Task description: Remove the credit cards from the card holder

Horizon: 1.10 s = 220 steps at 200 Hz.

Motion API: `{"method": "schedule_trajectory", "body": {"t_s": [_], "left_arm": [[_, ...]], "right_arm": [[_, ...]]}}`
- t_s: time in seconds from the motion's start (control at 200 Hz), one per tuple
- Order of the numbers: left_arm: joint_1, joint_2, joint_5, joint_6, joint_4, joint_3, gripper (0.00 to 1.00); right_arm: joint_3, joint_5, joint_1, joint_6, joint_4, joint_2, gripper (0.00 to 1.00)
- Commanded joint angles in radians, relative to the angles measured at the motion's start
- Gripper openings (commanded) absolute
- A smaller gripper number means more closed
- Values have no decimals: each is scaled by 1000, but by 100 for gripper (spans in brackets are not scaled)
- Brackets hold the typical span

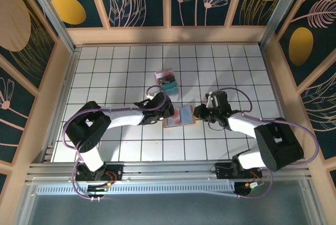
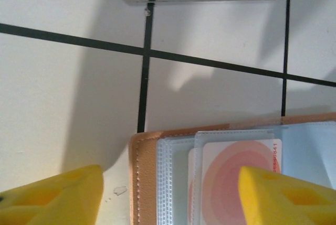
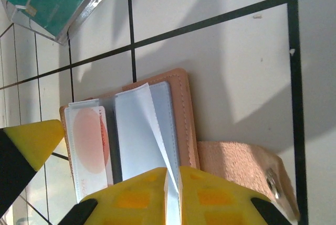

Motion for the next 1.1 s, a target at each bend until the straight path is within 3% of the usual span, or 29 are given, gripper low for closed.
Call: {"method": "schedule_trajectory", "body": {"t_s": [0.0,0.28,0.475,0.761,1.096], "left_arm": [[-17,4,9,-2,0,31,64],[-19,23,-24,-25,-3,15,60],[-19,76,18,30,86,34,49],[-18,91,79,75,125,32,34],[-20,33,129,54,142,-66,35]], "right_arm": [[-23,46,-8,14,-66,-61,14],[-3,102,0,-11,-173,-227,18],[25,120,6,-39,-219,-278,19],[21,77,44,8,-155,-248,21],[24,12,77,59,-91,-171,27]]}}
